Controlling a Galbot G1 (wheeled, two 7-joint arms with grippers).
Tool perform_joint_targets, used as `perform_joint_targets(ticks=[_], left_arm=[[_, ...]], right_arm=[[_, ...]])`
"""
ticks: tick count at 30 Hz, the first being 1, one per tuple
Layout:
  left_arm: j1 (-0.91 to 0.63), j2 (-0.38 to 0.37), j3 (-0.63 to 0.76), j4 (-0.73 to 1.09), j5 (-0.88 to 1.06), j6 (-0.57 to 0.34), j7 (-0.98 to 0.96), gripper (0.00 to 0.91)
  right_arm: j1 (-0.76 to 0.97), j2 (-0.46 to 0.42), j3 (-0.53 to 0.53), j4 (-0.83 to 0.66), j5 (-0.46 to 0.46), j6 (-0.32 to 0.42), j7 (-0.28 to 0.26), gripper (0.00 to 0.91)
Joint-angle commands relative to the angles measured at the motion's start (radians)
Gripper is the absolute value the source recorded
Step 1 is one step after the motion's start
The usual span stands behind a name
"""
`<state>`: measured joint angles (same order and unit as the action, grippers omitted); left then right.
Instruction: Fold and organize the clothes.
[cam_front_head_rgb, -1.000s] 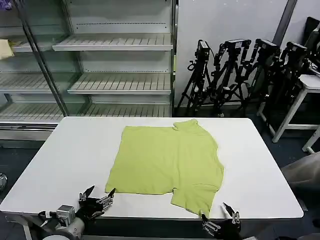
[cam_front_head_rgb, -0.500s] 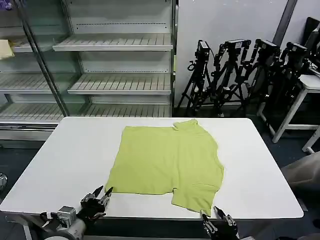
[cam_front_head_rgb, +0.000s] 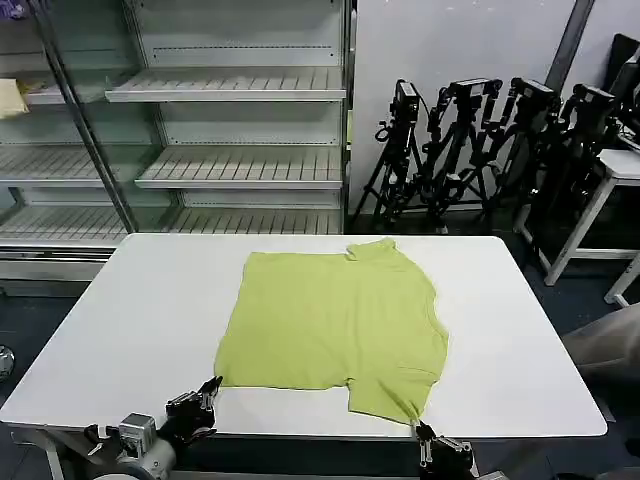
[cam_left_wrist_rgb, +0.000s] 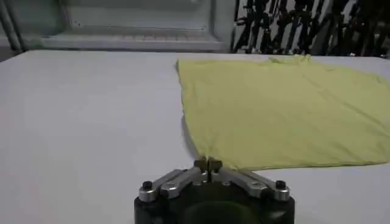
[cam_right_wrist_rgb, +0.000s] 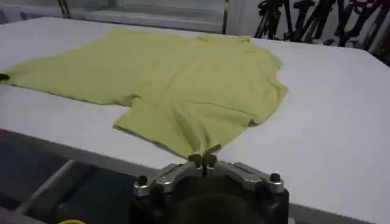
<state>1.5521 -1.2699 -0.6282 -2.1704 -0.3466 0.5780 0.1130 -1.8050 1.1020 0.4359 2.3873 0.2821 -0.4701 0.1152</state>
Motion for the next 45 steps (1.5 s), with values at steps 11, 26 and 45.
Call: perform_joint_targets(ticks=[11,26,45], left_arm=[[-0.143,0.017,0.012,0.016,-0.101,-0.001,-0.002,0.020],[-0.402,0.016,0.089,0.243,-0.113,0.000,-0.027,0.010],[-0.473,0.009,0.111,0.368,-0.119,0.000,-0.022,0.010]], right_arm=[[0.320,-0.022,0.018,-0.090,0.122,-0.068,0.020,0.000],[0.641,-0.011,-0.077,-0.346,0.127,-0.062,0.002,0.000],[0.745,0.033,-0.111,-0.519,0.061,-0.039,-0.012,0.000]])
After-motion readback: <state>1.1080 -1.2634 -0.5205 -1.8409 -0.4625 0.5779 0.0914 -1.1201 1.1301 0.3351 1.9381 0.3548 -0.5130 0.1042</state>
